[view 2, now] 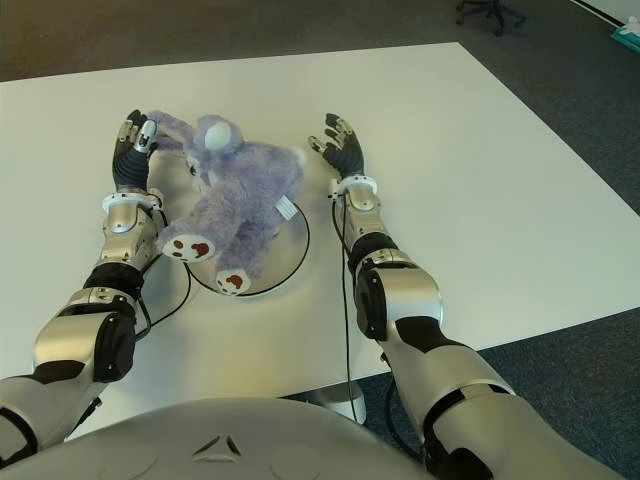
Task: Put the doll into the plate.
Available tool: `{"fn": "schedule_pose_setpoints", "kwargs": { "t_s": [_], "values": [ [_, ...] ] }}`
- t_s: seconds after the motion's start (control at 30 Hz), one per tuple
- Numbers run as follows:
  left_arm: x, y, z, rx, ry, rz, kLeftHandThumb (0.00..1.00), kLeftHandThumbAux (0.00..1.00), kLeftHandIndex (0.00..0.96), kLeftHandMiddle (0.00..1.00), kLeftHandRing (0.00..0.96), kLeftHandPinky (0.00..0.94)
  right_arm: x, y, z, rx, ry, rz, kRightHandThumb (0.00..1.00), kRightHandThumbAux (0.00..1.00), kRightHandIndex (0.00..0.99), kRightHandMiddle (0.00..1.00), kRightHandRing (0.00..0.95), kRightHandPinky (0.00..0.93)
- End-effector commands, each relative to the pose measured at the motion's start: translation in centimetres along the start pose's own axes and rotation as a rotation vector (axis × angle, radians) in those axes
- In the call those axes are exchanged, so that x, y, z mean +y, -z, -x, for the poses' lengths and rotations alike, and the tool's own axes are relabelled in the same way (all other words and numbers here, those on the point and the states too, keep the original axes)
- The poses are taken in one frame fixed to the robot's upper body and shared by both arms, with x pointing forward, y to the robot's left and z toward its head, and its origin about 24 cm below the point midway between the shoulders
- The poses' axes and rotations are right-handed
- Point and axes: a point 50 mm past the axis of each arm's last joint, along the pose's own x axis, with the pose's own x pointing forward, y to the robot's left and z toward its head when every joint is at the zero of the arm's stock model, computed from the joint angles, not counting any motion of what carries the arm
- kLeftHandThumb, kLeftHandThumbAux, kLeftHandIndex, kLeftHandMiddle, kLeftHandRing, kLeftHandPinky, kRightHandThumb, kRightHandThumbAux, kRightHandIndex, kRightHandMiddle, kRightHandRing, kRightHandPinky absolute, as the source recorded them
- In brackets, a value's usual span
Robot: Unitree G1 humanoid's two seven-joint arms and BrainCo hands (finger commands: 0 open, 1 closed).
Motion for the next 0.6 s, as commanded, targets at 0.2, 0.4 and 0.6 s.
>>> {"fn": "schedule_pose_setpoints", "kwargs": {
  "t_s": [0.2, 0.4, 0.6],
  "values": [
    [0.73, 5.01, 3.73, 0.185, -0.018, 0.002, 0.0, 0.43, 0.0, 0.066, 0.035, 0.0, 0.34, 2.44, 1.06, 0.096, -0.005, 0.002, 0.408, 0.839, 0.135, 0.113, 0.085, 0.118],
    [0.72, 4.98, 3.73, 0.182, -0.018, 0.005, 0.0, 0.432, 0.0, 0.071, 0.043, 0.0, 0.35, 2.43, 1.06, 0.094, -0.006, 0.001, 0.441, 0.848, 0.137, 0.119, 0.091, 0.116],
    [0.76, 4.99, 3.71, 0.184, -0.023, 0.013, 0.0, 0.436, 0.0, 0.067, 0.039, 0.0, 0.4, 2.39, 1.03, 0.095, -0.009, -0.005, 0.458, 0.855, 0.14, 0.121, 0.094, 0.121]
  ]
}}
